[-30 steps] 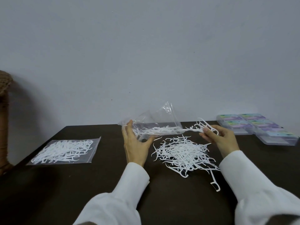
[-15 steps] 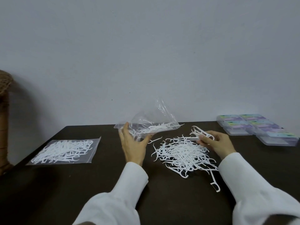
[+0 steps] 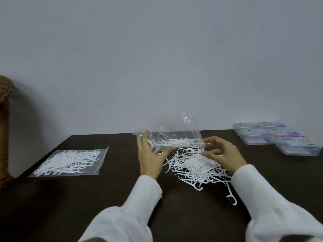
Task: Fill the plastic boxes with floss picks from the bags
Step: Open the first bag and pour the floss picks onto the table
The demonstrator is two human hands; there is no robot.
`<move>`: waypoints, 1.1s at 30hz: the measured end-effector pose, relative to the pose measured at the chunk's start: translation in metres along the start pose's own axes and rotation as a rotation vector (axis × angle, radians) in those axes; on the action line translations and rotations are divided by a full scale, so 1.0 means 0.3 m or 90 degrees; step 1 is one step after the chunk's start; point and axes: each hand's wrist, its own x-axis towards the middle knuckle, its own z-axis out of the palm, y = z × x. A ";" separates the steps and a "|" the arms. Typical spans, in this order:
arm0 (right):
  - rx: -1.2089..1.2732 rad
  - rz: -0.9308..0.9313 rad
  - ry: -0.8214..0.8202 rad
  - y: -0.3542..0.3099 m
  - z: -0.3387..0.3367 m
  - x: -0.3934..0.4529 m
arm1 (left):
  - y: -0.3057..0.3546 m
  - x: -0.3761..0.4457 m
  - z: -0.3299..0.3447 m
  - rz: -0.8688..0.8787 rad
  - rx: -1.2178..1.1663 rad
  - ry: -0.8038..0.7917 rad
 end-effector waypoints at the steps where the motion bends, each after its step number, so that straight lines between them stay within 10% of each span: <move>1: -0.002 -0.003 0.010 0.001 -0.001 0.000 | 0.001 0.000 0.000 0.000 0.001 -0.002; 12: -0.076 -0.052 0.011 0.017 0.006 0.005 | -0.011 0.004 -0.001 0.007 0.026 -0.008; 16: 0.117 -0.034 0.070 0.004 -0.001 0.010 | -0.012 0.006 0.000 0.012 0.023 -0.016; 23: 0.231 0.098 -0.129 -0.015 0.033 0.007 | -0.012 -0.009 0.008 0.105 0.085 -0.088; 33: 0.009 0.127 -0.124 0.005 0.021 0.012 | 0.012 -0.016 0.007 0.264 0.261 -0.118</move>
